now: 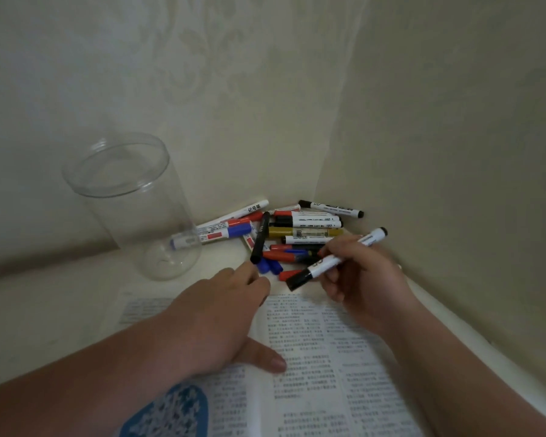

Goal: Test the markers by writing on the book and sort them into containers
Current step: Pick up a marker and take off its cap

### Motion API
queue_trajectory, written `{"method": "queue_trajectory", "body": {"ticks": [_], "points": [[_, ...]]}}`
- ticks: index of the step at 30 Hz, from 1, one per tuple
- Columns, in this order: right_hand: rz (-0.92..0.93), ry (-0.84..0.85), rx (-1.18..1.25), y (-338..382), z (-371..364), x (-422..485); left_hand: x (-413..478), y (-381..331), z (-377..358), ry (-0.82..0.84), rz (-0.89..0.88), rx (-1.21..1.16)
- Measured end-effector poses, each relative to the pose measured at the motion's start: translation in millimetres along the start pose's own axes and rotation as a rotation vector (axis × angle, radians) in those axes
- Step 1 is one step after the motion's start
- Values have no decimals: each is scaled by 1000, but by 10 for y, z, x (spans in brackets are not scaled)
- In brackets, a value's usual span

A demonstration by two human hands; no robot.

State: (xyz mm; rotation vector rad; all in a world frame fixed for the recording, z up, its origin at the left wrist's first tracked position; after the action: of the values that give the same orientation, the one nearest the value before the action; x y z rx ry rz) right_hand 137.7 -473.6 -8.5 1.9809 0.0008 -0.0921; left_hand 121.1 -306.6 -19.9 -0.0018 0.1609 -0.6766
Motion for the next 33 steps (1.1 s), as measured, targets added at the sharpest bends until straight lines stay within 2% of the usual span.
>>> {"method": "queue_trajectory", "body": {"ticks": [3, 5, 7, 11, 14, 18, 25, 30, 33], "points": [[-85, 125, -70, -70, -45, -25, 16, 2, 45, -66, 30, -74], [-102, 228, -102, -113, -75, -54, 11, 26, 153, -175, 70, -206], [-81, 306, -163, -151, -116, -81, 9, -22, 261, -304, 36, -273], [46, 264, -294, -121, -173, -89, 51, -165, 212, -401, -102, -277], [140, 246, -348, -50, -241, -107, 105, -113, 164, -397, -83, -349], [208, 255, -462, 8, -316, -136, 115, -88, 146, -314, -87, -468], [163, 316, -272, -60, -319, -117, 88, -138, 173, -292, -178, -565], [158, 367, -243, -62, -306, -104, 60, -93, 250, -292, -175, -622], [143, 269, -208, 17, -199, -47, 67, 23, 190, -223, -89, -513]]}}
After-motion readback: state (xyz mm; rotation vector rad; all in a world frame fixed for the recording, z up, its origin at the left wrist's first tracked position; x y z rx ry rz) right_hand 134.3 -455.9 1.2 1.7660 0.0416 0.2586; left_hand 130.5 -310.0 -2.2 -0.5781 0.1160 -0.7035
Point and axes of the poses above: each hand's wrist, its own x-axis towards the middle knuckle, its own z-axis out of the back of the hand, y = z × x, the point moved 9 cm from there along x, towards the middle knuckle, and after that the axes turned 7 degrees about x, right-handed, at the moved point
